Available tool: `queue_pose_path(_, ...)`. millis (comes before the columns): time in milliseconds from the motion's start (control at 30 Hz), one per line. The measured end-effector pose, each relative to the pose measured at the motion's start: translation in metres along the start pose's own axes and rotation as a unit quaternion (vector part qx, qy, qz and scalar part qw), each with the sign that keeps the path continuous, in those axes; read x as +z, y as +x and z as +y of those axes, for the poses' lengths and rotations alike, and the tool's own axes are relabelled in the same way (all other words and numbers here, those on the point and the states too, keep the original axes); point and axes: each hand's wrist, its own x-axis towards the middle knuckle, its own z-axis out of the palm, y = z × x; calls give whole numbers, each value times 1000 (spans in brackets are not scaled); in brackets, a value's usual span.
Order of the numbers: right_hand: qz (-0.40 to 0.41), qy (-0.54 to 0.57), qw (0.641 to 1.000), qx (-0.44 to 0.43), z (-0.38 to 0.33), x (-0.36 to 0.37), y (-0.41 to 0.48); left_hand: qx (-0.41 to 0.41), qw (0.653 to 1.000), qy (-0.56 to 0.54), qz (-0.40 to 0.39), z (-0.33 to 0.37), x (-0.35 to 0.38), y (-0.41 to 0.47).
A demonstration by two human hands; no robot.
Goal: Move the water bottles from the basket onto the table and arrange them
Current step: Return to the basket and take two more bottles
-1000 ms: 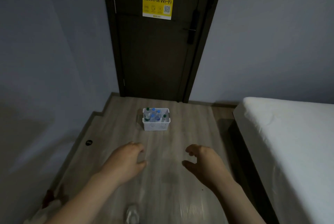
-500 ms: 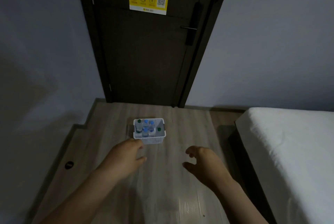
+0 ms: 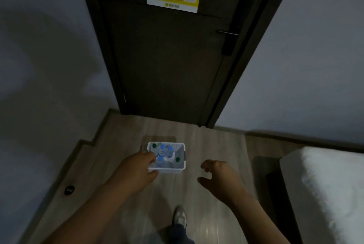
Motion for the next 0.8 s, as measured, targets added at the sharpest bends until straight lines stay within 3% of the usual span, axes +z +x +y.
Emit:
queue_pose_path(400,-73,7,996,-45,44,-32,160,-75,997,-3,-19,-2,15,141)
queue_pose_path(800,-88,33,996,-10,77,88,278,-73,996,0,-42,-103,123,254)
